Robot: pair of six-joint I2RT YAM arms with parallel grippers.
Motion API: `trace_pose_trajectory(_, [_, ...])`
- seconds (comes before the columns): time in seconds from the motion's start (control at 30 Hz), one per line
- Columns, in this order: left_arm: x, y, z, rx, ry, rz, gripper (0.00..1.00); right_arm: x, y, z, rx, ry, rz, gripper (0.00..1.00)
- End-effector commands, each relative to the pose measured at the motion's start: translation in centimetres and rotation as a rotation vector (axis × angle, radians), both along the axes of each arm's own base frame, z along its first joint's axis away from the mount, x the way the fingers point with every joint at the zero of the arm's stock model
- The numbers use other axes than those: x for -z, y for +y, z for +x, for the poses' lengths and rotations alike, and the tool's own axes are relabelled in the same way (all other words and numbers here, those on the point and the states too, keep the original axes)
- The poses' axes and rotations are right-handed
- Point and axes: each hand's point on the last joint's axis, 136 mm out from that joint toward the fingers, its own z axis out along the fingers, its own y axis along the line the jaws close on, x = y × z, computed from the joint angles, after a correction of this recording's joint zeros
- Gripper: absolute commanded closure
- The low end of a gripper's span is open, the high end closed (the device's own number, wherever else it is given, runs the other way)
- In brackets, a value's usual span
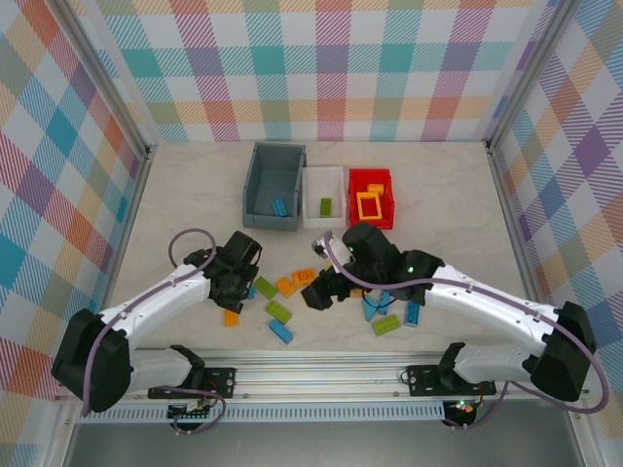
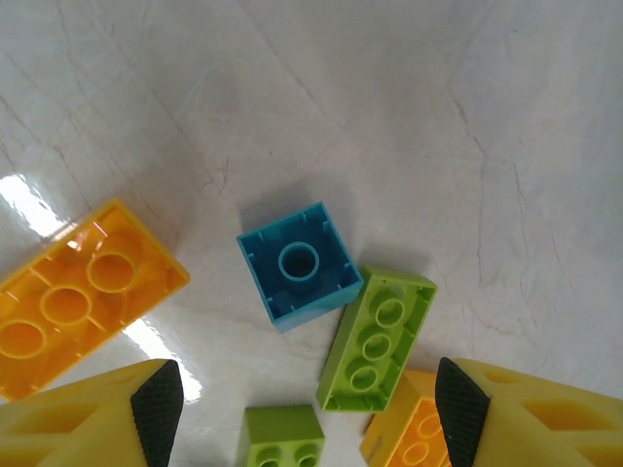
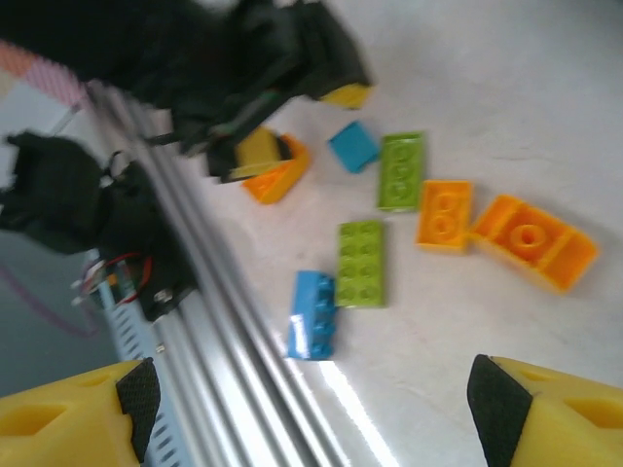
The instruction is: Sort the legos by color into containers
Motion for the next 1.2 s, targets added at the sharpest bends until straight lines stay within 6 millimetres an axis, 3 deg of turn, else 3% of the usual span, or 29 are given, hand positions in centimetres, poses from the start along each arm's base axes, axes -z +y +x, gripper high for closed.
trace_pose_trajectory(0.0, [1.2,0.1,0.3,-0.145,0.032,-0.039,0.29,-2.9,1.1,-1.7,-0.064,-0.008,0.119,0.15])
trace_pose_trajectory(0.23, [3.7,0.2,1.4,-0.208,0.074,-0.056,0.32,-2.7,1.4,-2.3,-0.062,0.01,0.123,0.17])
trace_pose_trajectory(0.4, [5.0,0.6,1.5,-0.228,0.063,-0.054,0.47,-2.4,1.3,-2.3,-0.05,0.016,0.116,0.19])
trace_pose_trajectory(0.53, [4.7,0.8,1.9,-0.222,0.032,-0.05,0.65,-2.1,1.3,-2.2,-0.037,0.021,0.113,0.21])
trace_pose_trajectory(0.63, [2.4,1.3,3.2,-0.19,-0.058,-0.025,0.7,-2.4,1.0,-1.8,-0.005,0.009,0.121,0.22])
trace_pose_trajectory(0.77, [-3.5,1.1,6.5,-0.037,-0.2,0.052,0.75,-3.7,0.3,-0.5,0.078,-0.043,0.137,0.23])
trace_pose_trajectory(0.9, [-8.4,-0.2,10.5,0.155,-0.275,0.156,0.75,-4.5,-1.0,2.2,0.25,-0.103,0.128,0.24])
trace_pose_trajectory(1.0, [-10.5,-2.0,13.9,0.298,-0.302,0.21,0.75,-5.3,-1.7,4.1,0.37,-0.136,0.138,0.24])
trace_pose_trajectory(1.17, [-11.2,-3.7,18.5,0.44,-0.256,0.325,0.75,-7.3,-2.1,6.2,0.509,-0.15,0.225,0.22])
